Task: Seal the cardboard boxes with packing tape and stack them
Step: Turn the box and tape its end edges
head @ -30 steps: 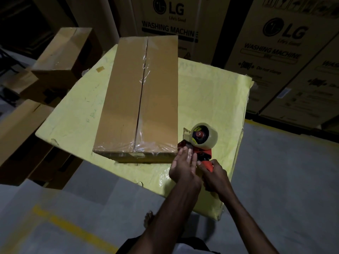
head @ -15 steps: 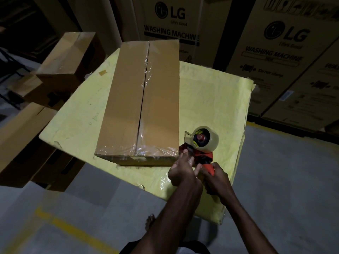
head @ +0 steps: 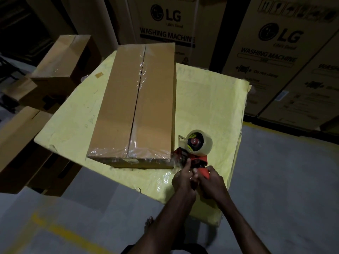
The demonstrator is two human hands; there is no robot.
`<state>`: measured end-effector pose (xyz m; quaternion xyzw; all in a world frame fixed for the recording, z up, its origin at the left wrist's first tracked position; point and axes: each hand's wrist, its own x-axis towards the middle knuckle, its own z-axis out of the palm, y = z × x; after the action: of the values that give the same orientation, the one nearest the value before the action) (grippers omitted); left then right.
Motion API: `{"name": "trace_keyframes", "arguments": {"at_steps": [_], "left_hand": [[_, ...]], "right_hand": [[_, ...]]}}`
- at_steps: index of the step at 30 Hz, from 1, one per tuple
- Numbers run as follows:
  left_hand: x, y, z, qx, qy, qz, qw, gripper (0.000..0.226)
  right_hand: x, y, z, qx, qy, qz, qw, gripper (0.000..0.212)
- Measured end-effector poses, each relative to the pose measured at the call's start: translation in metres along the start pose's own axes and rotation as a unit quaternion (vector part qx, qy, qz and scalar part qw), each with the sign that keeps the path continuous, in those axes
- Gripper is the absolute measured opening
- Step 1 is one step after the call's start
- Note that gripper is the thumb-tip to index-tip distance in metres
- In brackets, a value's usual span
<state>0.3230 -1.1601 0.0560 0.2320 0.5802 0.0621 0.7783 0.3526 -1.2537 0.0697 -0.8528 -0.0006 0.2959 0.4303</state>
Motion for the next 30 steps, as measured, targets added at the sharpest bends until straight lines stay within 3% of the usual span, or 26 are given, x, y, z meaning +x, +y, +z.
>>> {"name": "trace_keyframes", "arguments": {"at_steps": [2,3,4,5,7,8,9,10,13,15,21,24,30], "left_hand": [[-0.016,0.000,-0.013,0.127,-0.030,0.035,0.991,0.029],[-0.031,-0.001,-0.022,0.221,-0.044,0.107,0.968,0.026],[-0.043,-0.002,-0.033,0.323,-0.051,0.230,0.917,0.024],[-0.053,-0.001,-0.045,0.405,-0.047,0.385,0.828,0.023],[-0.065,0.013,-0.065,0.455,-0.077,0.674,0.577,0.017],[-0.060,0.022,-0.070,0.457,-0.091,0.762,0.450,0.013],[-0.052,0.032,-0.073,0.466,-0.084,0.805,0.358,0.012],[-0.041,0.042,-0.073,0.490,-0.058,0.815,0.304,0.017],[-0.013,0.066,-0.076,0.610,0.003,0.749,0.258,0.040],[-0.007,0.074,-0.079,0.657,-0.011,0.718,0.230,0.050],[-0.006,0.084,-0.074,0.729,-0.001,0.672,0.132,0.054],[-0.013,0.078,-0.070,0.760,0.032,0.638,0.124,0.060],[-0.014,0.056,-0.061,0.763,0.062,0.626,0.149,0.052]], "right_hand": [[-0.001,0.003,0.001,0.023,0.004,0.005,1.000,0.038],[-0.001,0.005,0.002,0.043,0.006,0.008,0.999,0.040],[-0.001,0.006,0.003,0.059,0.006,0.010,0.998,0.041],[-0.001,0.007,0.004,0.068,0.010,0.011,0.998,0.041],[-0.001,0.007,0.007,0.079,0.021,0.016,0.997,0.039],[-0.001,0.007,0.008,0.096,0.024,0.016,0.995,0.038],[-0.001,0.006,0.009,0.115,0.025,0.013,0.993,0.037],[-0.001,0.005,0.011,0.126,0.026,0.010,0.992,0.037],[0.001,0.001,0.012,0.147,0.029,0.010,0.989,0.032],[0.000,-0.002,0.013,0.175,0.020,0.008,0.984,0.030],[-0.002,-0.007,0.015,0.195,0.031,-0.018,0.980,0.029],[0.000,-0.006,0.017,0.190,0.039,-0.025,0.981,0.028],[-0.008,-0.018,0.019,0.199,0.060,-0.050,0.977,0.026]]}}
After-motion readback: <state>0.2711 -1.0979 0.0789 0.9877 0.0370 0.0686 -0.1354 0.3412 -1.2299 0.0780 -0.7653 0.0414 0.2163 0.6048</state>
